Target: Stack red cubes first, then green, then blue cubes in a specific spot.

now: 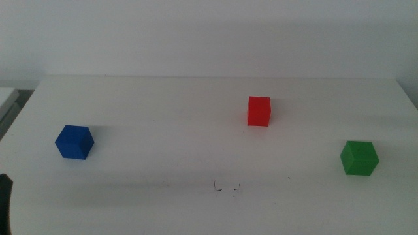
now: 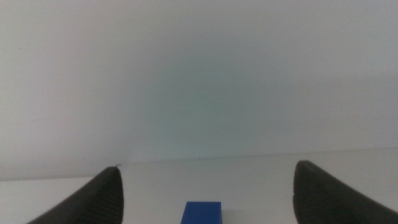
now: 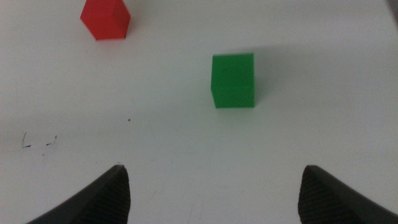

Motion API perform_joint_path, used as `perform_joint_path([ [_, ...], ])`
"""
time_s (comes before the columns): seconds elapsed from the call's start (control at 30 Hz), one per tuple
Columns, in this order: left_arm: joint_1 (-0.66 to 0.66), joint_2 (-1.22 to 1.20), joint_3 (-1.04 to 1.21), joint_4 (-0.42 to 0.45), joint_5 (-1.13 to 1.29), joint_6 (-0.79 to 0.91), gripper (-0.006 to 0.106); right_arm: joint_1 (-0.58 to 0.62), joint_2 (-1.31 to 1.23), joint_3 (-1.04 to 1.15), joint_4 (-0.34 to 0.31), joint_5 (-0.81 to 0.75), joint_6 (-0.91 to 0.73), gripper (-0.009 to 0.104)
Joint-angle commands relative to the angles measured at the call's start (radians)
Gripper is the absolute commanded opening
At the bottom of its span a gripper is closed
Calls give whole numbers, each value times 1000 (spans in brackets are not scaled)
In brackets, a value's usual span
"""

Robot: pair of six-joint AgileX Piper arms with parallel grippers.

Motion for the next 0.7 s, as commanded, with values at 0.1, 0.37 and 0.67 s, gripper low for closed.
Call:
perform_joint_path([
  [0.1,-2,-3,0,6,-15,-3,92,-7,37,-17,30,23,2,93],
  [0.37,-2,-3,0,8,-15,-3,92,-7,50,-21,36,-43,2,93],
  [0.67,-2,-3,0,42,-15,-3,92,30,377,-256,53,6,2,93],
])
